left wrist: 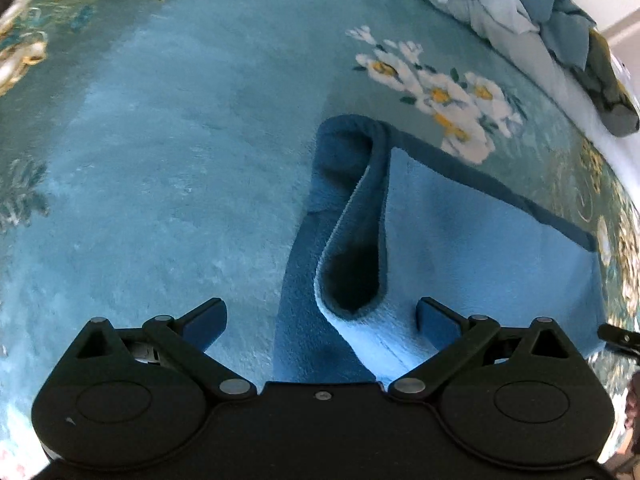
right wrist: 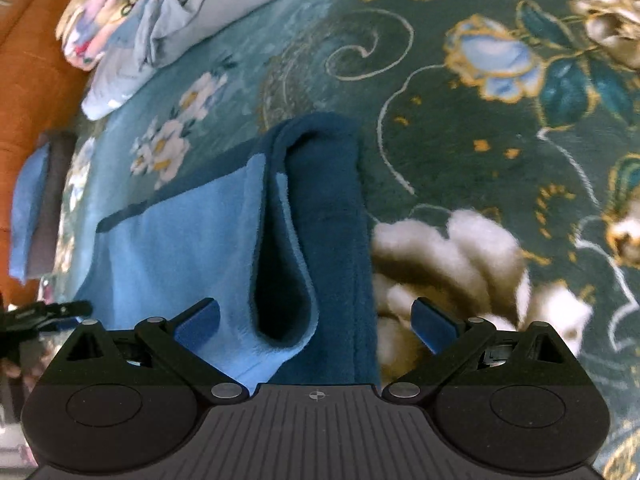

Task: Fold clothes
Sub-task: 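Lower both open grippers onto the folded edge of the blue jacket, then close both grippers on the folded jacket edge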

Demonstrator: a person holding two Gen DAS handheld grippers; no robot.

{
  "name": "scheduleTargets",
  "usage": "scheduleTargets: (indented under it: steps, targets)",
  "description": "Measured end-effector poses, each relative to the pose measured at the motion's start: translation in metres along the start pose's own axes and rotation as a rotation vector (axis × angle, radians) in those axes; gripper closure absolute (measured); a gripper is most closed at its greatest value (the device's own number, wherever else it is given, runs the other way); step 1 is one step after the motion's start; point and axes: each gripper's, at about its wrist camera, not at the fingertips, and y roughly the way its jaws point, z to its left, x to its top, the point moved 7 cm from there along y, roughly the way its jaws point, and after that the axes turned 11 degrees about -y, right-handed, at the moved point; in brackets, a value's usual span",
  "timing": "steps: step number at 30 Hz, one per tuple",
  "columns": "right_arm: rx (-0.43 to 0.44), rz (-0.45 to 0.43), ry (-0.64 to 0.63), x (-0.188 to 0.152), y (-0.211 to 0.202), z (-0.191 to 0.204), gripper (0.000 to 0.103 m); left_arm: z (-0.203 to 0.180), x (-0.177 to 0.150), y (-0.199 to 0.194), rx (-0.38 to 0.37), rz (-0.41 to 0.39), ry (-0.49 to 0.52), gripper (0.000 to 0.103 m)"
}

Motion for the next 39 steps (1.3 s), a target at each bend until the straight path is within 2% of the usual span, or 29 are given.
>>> scheduleTargets:
  steps: [4,7,9,11,13,14,16,19,21,22,24,27,31,34,37,39]
  targets:
    - [0.046,0.025,-0.013,0.007,0.012,-0.005,0.0,-0.001,0.003,0.012,-0.047,0.059,-0.004,0.005]
    - [0.071,0.04,-0.033,0.01,0.014,-0.005,0.0,-0.002,0.003,0.023,-0.092,0.119,-0.02,0.012]
    - [0.093,0.042,-0.037,0.012,0.013,-0.004,0.0,-0.004,0.002,0.027,-0.109,0.143,-0.022,0.021]
    - [0.112,0.051,-0.033,0.014,0.014,-0.003,0.0,-0.004,0.002,0.03,-0.12,0.156,-0.032,0.022]
    - [0.137,0.059,-0.028,0.016,0.014,-0.001,0.006,-0.002,0.002,0.032,-0.131,0.165,-0.048,0.023]
    - [0.151,0.063,-0.027,0.017,0.015,0.0,0.013,-0.001,0.002,0.033,-0.139,0.171,-0.059,0.024]
    - [0.174,0.082,-0.034,0.018,0.017,0.006,0.017,0.001,0.002,0.034,-0.152,0.178,-0.077,0.025]
    - [0.153,0.107,-0.053,0.018,0.022,0.009,0.026,0.0,0.002,0.035,-0.152,0.188,-0.08,0.025]
    - [0.155,0.115,-0.027,0.019,0.02,0.005,0.041,-0.001,0.001,0.037,-0.153,0.196,-0.079,0.026]
    - [0.157,0.118,-0.015,0.019,0.02,0.003,0.045,-0.002,0.001,0.038,-0.156,0.2,-0.082,0.026]
    - [0.171,0.127,-0.001,0.019,0.019,0.005,0.055,-0.004,0.002,0.039,-0.162,0.208,-0.085,0.032]
    - [0.173,0.145,-0.011,0.018,0.023,0.01,0.064,-0.007,-0.001,0.038,-0.166,0.208,-0.061,0.041]
    - [0.169,0.165,0.01,0.017,0.028,0.007,0.064,0.001,0.0,0.038,-0.166,0.199,-0.106,0.037]
    - [0.161,0.171,-0.001,0.017,0.028,0.008,0.064,0.003,0.001,0.038,-0.165,0.185,-0.133,0.039]
    - [0.139,0.177,0.0,0.017,0.029,0.01,0.064,0.001,-0.001,0.036,-0.163,0.169,-0.144,0.043]
    - [0.114,0.183,0.0,0.017,0.029,0.012,0.067,-0.001,-0.002,0.034,-0.161,0.158,-0.145,0.052]
